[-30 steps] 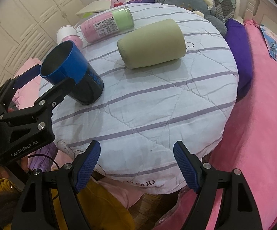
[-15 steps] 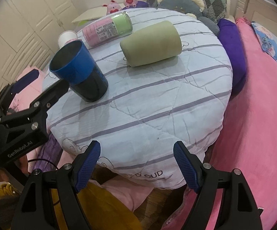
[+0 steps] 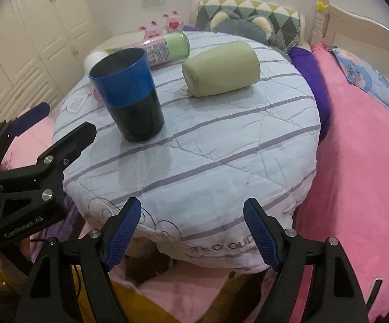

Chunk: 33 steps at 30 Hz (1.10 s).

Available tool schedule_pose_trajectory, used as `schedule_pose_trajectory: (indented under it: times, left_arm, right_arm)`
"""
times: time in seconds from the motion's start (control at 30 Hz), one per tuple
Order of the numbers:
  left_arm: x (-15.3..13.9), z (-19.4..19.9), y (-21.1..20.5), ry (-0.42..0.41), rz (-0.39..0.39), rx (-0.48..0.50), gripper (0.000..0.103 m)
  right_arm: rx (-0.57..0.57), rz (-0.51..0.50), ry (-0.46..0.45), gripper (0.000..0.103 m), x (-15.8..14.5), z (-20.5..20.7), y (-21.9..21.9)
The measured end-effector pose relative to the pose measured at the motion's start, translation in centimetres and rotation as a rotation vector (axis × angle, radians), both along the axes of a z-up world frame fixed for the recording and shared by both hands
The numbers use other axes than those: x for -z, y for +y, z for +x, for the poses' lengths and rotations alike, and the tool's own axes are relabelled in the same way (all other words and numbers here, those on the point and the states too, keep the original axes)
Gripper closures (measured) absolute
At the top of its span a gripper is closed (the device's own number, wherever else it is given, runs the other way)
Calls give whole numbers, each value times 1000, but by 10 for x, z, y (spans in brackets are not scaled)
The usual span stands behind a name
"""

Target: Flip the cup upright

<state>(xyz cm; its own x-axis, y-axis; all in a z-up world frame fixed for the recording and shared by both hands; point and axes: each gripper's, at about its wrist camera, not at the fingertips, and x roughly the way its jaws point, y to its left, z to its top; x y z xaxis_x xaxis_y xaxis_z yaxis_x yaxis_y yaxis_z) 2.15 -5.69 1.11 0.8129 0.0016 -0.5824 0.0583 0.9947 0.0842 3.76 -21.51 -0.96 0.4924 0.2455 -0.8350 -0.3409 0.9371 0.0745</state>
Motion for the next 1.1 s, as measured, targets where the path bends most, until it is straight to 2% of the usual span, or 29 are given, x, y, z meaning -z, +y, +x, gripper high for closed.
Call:
schedule_pose_trajectory:
  times: [0.1, 0.27, 0.5, 0.7, 0.87, 1.1]
  left_arm:
    - [2, -5, 7, -29, -18, 1, 8]
    - [7, -9, 19, -64, -20, -7, 8]
    - [8, -15, 32, -146, 3, -19, 8]
    - [5, -19, 42, -198, -29, -11, 8]
    - [4, -25, 46, -270, -40, 2, 8]
    - [6, -25, 47, -303, -69, -1, 8]
  right_arm:
    - [41, -13, -68, 23, 3, -9, 6]
    - [99, 21, -196, 23, 2, -21, 12]
    - [167, 34, -365, 23, -2, -33, 21]
    - [219, 28, -499, 23, -9, -45, 28]
    - [249, 37, -559, 23, -11, -50, 28]
    - [270, 50, -555, 23, -3, -49, 27]
